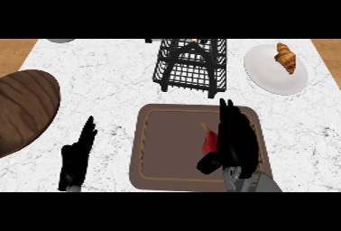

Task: Pick the pear from the tray and place it in the tiered basket

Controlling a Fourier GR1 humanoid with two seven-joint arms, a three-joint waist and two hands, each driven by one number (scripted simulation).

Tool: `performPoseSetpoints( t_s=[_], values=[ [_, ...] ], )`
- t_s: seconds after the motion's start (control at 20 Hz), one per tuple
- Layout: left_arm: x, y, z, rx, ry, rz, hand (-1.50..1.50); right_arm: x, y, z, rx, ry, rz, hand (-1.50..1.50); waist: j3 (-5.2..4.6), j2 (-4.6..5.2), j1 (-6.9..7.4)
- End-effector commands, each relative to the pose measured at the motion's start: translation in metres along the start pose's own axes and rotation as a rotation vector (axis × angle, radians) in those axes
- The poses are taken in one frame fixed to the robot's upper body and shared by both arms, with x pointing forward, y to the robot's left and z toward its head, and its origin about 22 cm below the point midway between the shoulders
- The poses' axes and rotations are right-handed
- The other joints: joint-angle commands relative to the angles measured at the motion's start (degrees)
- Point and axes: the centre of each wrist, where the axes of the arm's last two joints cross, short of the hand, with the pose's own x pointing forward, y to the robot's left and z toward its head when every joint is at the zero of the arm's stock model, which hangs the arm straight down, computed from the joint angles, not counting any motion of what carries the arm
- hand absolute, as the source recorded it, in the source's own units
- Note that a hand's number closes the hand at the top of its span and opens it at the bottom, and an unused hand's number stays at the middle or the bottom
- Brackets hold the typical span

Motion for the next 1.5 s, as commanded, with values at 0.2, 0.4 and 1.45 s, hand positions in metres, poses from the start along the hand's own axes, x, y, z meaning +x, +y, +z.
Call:
performPoseSetpoints(
  t_s=[0.2, 0.4, 1.45],
  values=[
    [-0.009, -0.001, -0.003, 0.017, 0.010, -0.001, 0.00, 0.015, 0.007, -0.015, 0.118, 0.257, 0.167, -1.50, -0.13, 0.09, -0.28],
    [-0.001, 0.001, -0.003, -0.017, 0.006, 0.010, 0.00, 0.015, 0.013, -0.027, 0.148, 0.279, 0.141, -1.50, -0.06, 0.12, 0.08],
    [-0.004, 0.004, 0.004, -0.010, 0.026, 0.011, 0.00, 0.009, 0.025, -0.042, 0.255, 0.351, 0.148, -1.50, -0.02, -0.03, 0.11]
  ],
)
